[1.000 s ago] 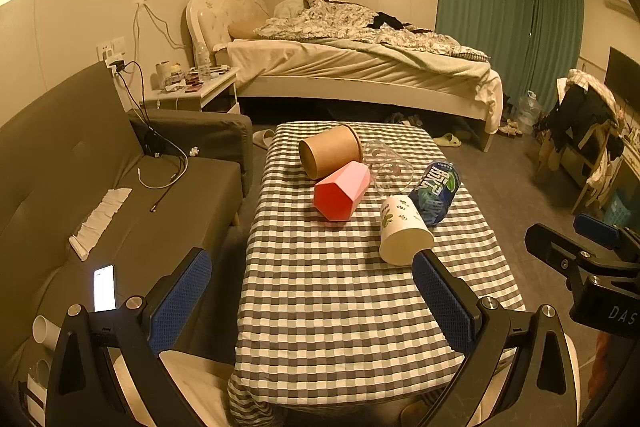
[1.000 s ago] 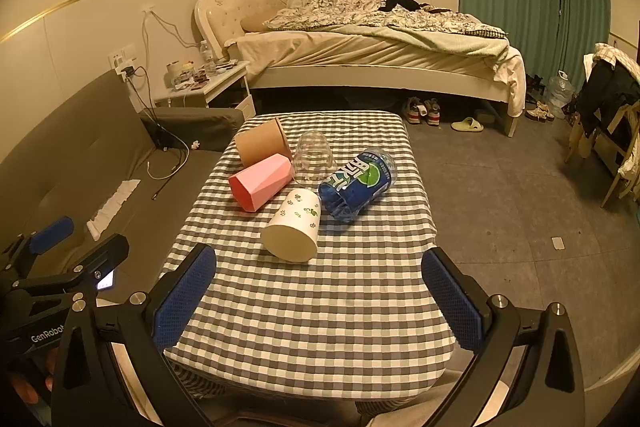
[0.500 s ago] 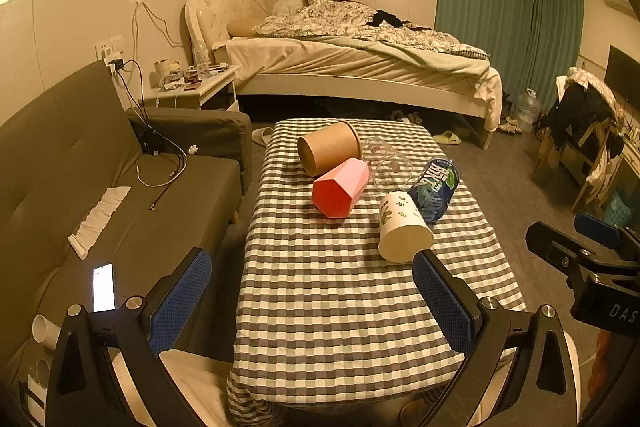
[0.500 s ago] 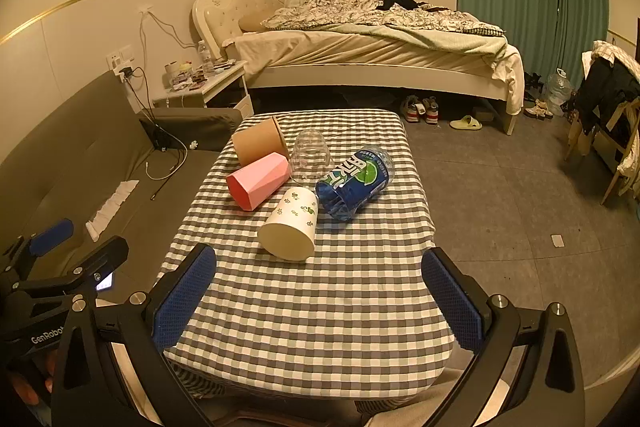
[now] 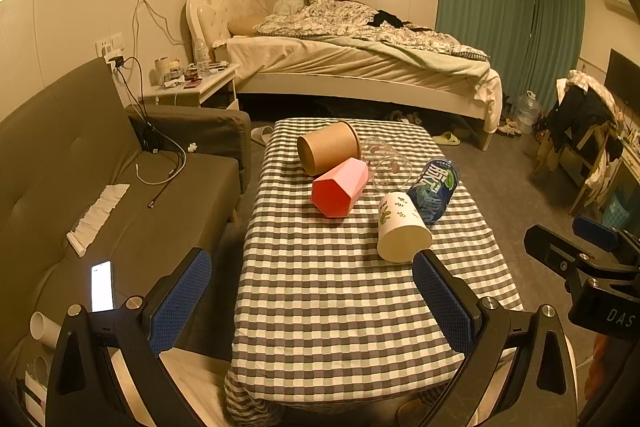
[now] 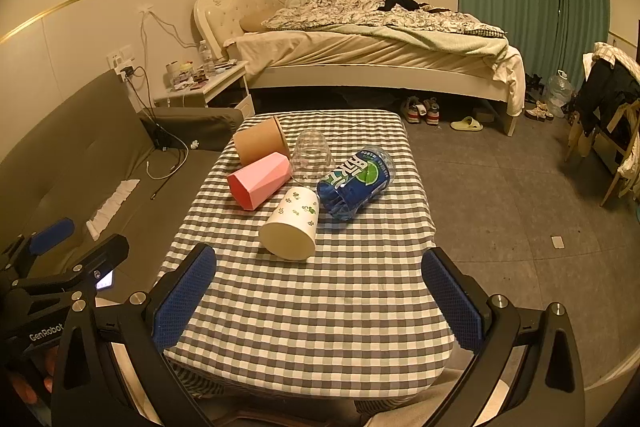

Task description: Flip cup upside down

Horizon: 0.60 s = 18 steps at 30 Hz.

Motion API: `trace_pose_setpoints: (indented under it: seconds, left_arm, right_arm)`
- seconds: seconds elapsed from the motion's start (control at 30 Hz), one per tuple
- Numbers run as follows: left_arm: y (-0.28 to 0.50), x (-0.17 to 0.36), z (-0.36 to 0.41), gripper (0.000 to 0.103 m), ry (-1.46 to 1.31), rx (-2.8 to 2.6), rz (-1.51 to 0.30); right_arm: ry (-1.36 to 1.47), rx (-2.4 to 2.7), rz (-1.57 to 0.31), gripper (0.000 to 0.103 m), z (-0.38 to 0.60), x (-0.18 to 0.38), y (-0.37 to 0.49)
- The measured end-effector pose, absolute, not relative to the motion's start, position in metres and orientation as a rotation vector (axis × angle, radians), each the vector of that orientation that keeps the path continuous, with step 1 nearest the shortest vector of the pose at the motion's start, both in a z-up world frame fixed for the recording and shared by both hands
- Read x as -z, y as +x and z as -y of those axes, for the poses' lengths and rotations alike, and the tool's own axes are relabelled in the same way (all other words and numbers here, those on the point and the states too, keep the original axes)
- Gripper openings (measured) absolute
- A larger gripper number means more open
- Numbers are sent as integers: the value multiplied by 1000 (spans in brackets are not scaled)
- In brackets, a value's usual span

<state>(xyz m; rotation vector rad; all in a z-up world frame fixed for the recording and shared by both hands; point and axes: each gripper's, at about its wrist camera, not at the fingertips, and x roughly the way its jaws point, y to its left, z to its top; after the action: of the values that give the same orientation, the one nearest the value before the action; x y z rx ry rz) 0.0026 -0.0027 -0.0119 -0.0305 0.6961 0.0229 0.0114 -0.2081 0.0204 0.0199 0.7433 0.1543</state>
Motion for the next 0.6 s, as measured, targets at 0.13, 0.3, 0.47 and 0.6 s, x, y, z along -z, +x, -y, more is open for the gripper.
trace_pose_setpoints:
  seconds: [0.13, 0.3, 0.47, 0.6]
  left_arm:
    - [3, 11, 2, 103, -31, -23, -696]
    - [3, 12, 2, 103, -29, -22, -696]
    - [3, 14, 4, 103, -32, -19, -700]
    - [6, 17, 7, 103, -36, -22, -708]
  right_arm:
    - [21, -157, -742, 103, 208, -21, 12]
    - [20, -158, -745, 103, 207, -20, 12]
    - [15, -159, -750, 103, 205, -20, 17]
    - [15, -158, -754, 103, 204, -19, 23]
